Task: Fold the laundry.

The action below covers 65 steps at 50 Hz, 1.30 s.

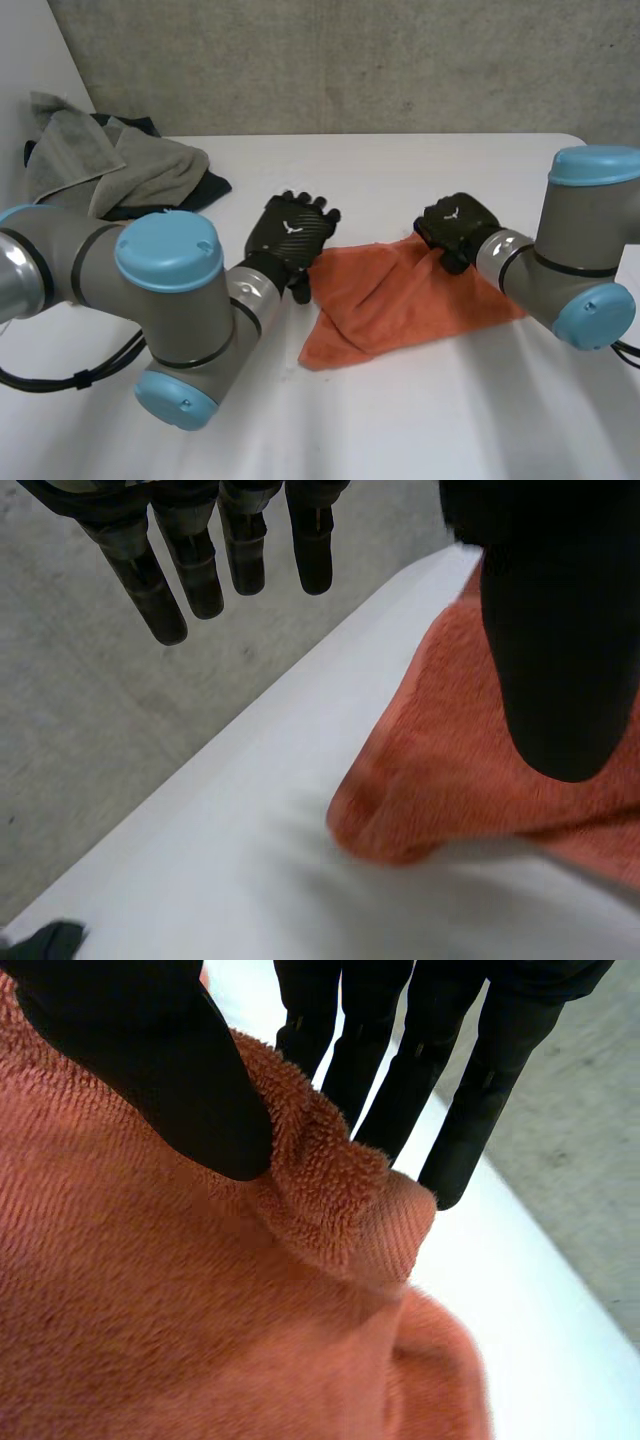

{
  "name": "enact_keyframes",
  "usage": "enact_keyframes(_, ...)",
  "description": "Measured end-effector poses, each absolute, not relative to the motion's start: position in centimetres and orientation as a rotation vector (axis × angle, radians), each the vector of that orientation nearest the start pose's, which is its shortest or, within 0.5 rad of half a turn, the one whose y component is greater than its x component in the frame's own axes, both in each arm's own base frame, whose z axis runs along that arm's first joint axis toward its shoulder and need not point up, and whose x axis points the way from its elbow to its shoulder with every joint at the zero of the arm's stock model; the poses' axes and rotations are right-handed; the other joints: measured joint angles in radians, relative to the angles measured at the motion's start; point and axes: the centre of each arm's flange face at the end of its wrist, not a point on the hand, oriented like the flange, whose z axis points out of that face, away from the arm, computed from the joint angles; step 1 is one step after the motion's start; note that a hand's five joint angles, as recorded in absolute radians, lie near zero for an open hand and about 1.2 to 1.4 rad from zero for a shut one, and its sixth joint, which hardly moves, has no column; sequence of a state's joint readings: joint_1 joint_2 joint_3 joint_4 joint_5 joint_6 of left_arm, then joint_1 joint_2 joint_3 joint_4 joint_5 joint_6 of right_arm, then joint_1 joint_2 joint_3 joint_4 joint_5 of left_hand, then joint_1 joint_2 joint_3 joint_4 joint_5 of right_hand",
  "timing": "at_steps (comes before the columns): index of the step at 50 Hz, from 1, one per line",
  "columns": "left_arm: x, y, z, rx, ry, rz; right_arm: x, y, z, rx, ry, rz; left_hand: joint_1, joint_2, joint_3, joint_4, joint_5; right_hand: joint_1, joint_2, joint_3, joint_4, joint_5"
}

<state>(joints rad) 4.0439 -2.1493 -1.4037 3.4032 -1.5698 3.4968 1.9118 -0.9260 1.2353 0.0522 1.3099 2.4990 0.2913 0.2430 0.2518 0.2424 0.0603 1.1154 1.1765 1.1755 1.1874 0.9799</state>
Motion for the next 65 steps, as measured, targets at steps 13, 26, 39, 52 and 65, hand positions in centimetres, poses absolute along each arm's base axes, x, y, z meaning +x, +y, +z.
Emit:
enact_keyframes(13, -35.8, -26.8, 15.1, 1.213, 2.24, -2.136, 26.3, -24.8, 30.2, -1.36, 1.795, -2.101, 0.0, -0.023, -0.022, -0.026, -0.008, 0.0, 0.0, 0.007, 0.006, 0.0)
enact_keyframes(26, -38.5, -25.7, 10.8, 1.378, 2.35, -2.091, 24.5, -17.9, 36.5, -1.318, 1.502, -2.264, 0.515, 0.479, 0.469, 0.48, 0.485, 0.0, 0.0, 0.007, 0.01, 0.0)
enact_keyframes(39, -36.3, -32.3, 17.8, 0.898, 2.13, -2.365, 24.1, -23.3, 33.7, -1.255, 1.684, -2.184, 0.858, 0.951, 0.935, 0.954, 0.895, 0.0, 0.0, 0.008, 0.01, 0.0)
enact_keyframes(52, -33.3, -35.6, 37.2, 0.355, 1.22, -3.045, 24.7, -33.4, 38.3, -0.86, 1.481, -2.637, 0.858, 0.951, 0.936, 0.954, 0.895, 0.0, 0.0, 0.014, 0.011, 0.0)
enact_keyframes(65, -35.1, -31.5, 30.3, 0.699, 1.598, -2.873, 25.2, -34.1, 32.0, -0.913, 1.612, -2.481, 0.858, 0.954, 0.937, 0.954, 0.895, 0.0, 0.0, 0.014, 0.012, 0.01)
